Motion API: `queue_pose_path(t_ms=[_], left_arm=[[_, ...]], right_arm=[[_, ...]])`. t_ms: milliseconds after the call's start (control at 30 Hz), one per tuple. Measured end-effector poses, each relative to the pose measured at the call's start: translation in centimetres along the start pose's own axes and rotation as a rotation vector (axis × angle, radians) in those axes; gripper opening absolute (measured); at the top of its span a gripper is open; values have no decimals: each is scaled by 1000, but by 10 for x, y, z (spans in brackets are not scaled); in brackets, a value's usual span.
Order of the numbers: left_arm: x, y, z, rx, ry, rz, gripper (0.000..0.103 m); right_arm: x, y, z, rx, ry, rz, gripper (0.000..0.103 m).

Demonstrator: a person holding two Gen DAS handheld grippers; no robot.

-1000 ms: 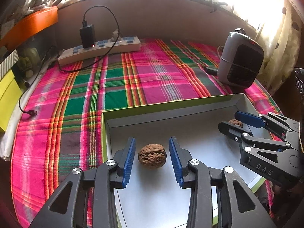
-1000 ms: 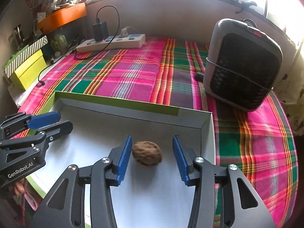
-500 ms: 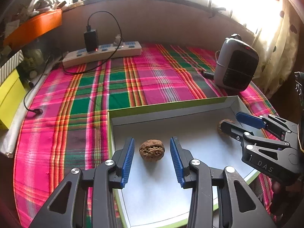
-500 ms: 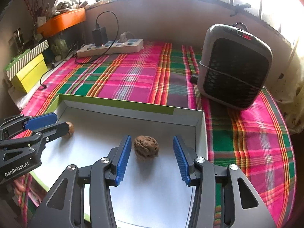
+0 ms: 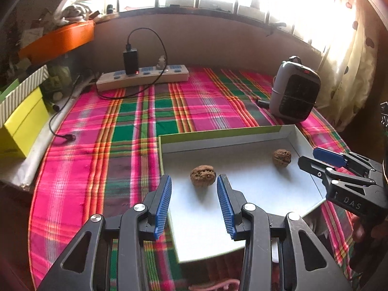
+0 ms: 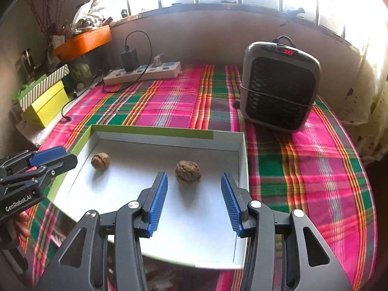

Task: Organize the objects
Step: 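Move back to the objects and grasp the black rectangular device with the right tool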

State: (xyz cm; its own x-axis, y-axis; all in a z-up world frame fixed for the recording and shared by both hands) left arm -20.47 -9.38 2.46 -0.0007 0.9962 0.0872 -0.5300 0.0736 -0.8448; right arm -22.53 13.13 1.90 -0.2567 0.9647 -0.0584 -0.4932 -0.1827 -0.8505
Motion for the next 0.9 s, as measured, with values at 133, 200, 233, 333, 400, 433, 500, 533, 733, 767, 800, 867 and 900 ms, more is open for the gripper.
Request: queue_pose_path(t_ms=[133, 200, 233, 333, 400, 433, 500, 533, 733, 767, 800, 867, 900], left_arm=[[-5, -10, -12, 14, -8, -5, 37], [-9, -15, -18, 17, -18, 3, 37], [-11, -17, -21, 18, -25, 4, 37], [-14, -23, -32, 24, -36, -9, 37], [-15, -25, -38, 21, -36, -6, 37], [-15, -26, -42, 19, -33, -5, 37], [-15, -29, -47, 20, -29, -10, 37], [-14, -30, -51, 20, -24, -17, 37], [-13, -28, -67, -6, -21, -46, 37], [-12, -27, -70, -13, -20, -52, 37], [-11, -26, -73, -18, -16, -57, 37], [-9, -24, -78, -28, -7, -61, 37], [-8, -23, -80, -29, -2, -64, 37]], right_arm=[[-2, -11, -10, 15, -4, 3, 47], [-1, -16, -17, 20, -3, 0, 47], [-1, -18, -19, 23, 0, 1, 47], [-2, -25, -29, 29, 12, 14, 47], [-3, -29, -37, 31, 9, 19, 47], [-4, -31, -40, 32, 4, 20, 47], [-6, -34, -45, 32, 0, 15, 47], [-6, -36, -48, 36, 1, 14, 47], [-7, -44, -67, 36, 10, 22, 47], [-8, -44, -70, 33, 12, 24, 47], [-8, -45, -74, 30, 14, 26, 47], [-9, -45, -79, 23, 15, 28, 48], [-9, -45, -84, 19, 17, 29, 48]])
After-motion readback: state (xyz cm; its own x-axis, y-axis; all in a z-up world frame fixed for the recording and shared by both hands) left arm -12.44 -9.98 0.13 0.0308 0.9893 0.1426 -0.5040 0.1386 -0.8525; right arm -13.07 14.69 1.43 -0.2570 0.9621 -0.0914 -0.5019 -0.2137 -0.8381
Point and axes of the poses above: each gripper's, at about its wrist camera, not at the fingertips, and y roughly the way its jaws point, x to its right, z to its top, the point moved 4 cm from there along y, roughly the way its jaws point, and after that the axes turned 12 degrees about -x, right-handed, at the moved point
